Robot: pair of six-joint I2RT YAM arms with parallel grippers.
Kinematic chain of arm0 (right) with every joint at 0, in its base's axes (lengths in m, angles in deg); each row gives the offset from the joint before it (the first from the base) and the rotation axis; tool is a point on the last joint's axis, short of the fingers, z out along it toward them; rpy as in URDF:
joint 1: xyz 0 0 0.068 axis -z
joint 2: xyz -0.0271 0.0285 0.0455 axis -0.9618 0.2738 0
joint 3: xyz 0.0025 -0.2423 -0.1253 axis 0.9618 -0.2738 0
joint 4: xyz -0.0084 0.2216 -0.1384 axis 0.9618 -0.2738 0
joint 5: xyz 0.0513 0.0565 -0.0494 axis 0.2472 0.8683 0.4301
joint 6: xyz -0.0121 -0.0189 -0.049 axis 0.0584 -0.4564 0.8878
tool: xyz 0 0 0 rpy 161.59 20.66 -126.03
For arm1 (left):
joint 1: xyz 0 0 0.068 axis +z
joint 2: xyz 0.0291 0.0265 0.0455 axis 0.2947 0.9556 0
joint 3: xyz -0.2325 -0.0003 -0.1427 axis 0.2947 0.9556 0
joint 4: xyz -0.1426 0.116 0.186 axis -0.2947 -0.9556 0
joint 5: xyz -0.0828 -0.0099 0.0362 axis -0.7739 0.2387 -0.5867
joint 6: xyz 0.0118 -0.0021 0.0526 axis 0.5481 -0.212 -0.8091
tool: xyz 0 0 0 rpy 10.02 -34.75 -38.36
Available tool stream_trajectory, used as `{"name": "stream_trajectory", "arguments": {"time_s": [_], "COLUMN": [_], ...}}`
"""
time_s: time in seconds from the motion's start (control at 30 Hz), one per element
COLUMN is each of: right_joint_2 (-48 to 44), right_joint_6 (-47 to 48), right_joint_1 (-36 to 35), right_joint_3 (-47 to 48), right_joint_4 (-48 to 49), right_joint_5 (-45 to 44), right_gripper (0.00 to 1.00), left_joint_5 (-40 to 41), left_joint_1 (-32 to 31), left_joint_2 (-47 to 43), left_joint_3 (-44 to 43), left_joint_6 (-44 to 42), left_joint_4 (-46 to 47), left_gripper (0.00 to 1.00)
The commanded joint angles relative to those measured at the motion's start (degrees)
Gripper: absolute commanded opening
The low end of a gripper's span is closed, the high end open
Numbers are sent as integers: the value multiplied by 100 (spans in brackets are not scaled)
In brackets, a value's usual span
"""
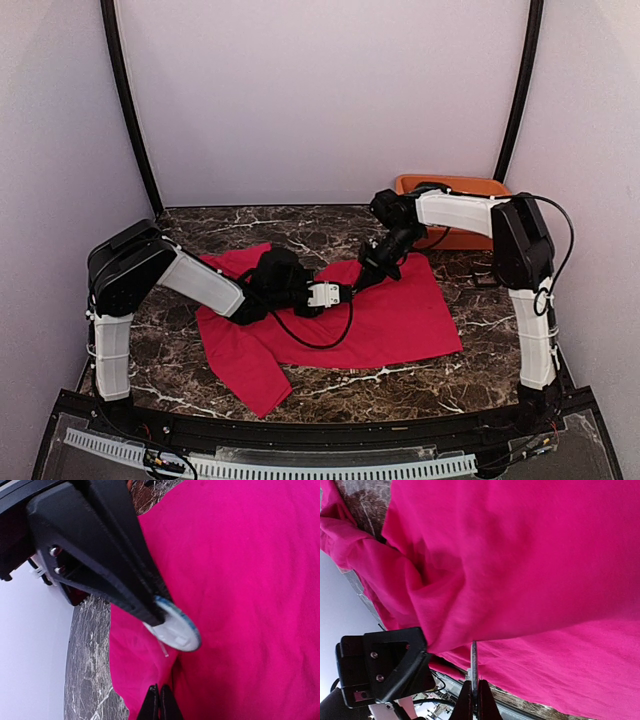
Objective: Pin the brooch onto the clothing
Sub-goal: Cross the brooch on the flattened clothing.
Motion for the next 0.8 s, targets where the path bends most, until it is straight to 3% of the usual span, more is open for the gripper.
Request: {"name": "stream_trajectory", "arguments": {"time_s": [0.0, 0.77], "right_joint_2": [-329, -639], "right_joint_6": [-80, -983], "right_joint_1": [-35, 186], "right_joint_3": [-420, -1213], "right_joint_4": [164, 1445], "right_joint_5": [146, 282], "right_gripper": [0, 0], "left_joint_5": [184, 114], "left_joint_1": [-41, -153], "left_joint_2": [-206, -231], "left_joint_3": [-21, 101], "left_joint_6": [-35, -69], "left_joint_4": [137, 335], "left_gripper": [1, 1]}}
